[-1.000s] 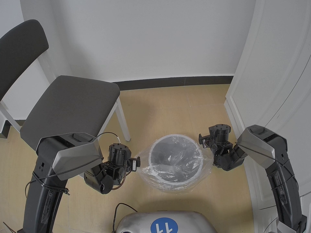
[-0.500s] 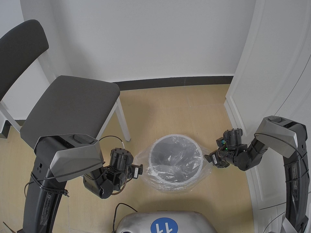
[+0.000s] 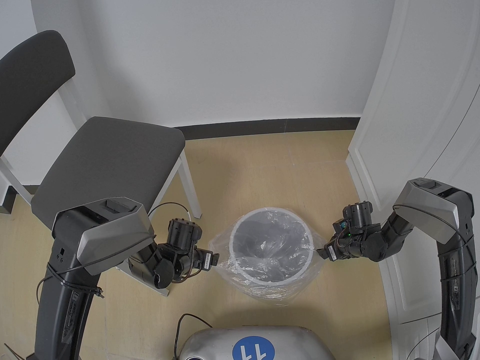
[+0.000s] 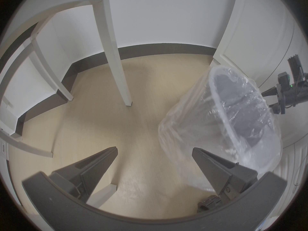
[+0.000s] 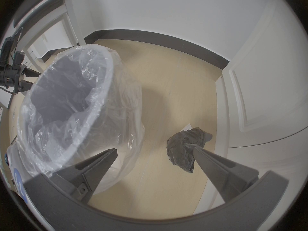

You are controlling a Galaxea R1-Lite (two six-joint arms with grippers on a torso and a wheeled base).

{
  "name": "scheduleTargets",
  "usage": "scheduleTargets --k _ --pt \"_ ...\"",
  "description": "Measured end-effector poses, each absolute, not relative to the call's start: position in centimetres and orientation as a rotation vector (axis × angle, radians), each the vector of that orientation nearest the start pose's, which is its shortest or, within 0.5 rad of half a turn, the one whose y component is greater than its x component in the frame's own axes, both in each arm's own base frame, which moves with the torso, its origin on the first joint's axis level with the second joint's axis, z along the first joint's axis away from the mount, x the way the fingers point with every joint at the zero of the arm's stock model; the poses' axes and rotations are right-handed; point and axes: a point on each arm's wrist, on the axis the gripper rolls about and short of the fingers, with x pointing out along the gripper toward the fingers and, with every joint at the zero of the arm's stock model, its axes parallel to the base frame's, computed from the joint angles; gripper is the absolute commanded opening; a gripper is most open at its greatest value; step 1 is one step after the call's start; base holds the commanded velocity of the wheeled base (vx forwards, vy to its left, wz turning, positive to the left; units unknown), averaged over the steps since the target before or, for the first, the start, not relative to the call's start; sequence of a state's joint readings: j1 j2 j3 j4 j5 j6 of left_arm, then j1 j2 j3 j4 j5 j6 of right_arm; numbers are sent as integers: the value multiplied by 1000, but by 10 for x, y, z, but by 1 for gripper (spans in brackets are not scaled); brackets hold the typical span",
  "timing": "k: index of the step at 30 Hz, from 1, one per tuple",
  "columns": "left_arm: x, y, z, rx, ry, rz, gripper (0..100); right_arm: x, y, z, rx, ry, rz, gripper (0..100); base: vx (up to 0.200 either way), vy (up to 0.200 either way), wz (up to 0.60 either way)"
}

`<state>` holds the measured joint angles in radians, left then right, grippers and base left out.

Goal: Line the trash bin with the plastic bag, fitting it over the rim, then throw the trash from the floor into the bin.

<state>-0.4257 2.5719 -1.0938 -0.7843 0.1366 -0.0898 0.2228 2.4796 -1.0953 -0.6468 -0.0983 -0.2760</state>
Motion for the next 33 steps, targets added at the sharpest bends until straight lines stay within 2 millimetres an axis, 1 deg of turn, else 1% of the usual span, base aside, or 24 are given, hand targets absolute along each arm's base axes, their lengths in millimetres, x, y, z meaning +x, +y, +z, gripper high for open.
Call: scheduleTargets --k 10,19,23,26,29,33 --pt "430 -178 -56 137 686 -267 100 440 86 -49 -347 666 221 100 0 0 0" --pt "456 -185 -51 140 665 -262 100 471 91 -47 -330 613 243 100 0 0 0" --pt "462 -184 -53 137 655 -253 100 484 96 -47 -315 571 237 100 0 0 0" --pt "464 -183 -56 139 657 -246 100 489 99 -51 -311 564 235 100 0 0 0" --pt "462 -181 -60 145 669 -232 100 486 100 -57 -316 603 240 100 0 0 0" --pt "456 -173 -66 182 706 -222 100 480 98 -65 -339 679 240 100 0 0 0"
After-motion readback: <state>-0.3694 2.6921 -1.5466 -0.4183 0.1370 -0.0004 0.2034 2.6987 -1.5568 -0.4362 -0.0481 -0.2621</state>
